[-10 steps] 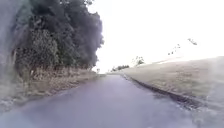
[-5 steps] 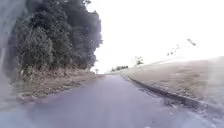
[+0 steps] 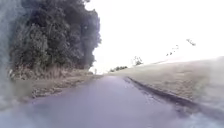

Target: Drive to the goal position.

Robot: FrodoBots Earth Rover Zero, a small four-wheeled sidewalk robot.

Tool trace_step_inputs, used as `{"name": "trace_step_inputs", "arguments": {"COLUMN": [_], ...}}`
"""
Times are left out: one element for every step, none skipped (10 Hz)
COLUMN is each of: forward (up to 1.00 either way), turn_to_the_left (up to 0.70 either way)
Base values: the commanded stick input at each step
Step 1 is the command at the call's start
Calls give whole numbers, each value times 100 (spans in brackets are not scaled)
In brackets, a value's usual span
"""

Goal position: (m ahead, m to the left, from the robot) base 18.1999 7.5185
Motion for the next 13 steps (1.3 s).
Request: {"name": "trace_step_inputs", "arguments": {"forward": [100, 100, 100, 100, 100, 100, 100, 100, 100, 100, 100, 100, 100], "turn_to_the_left": [0, 0, 0, 0, 0, 0, 33, 39, 0, 0, 0, 0, 0]}}
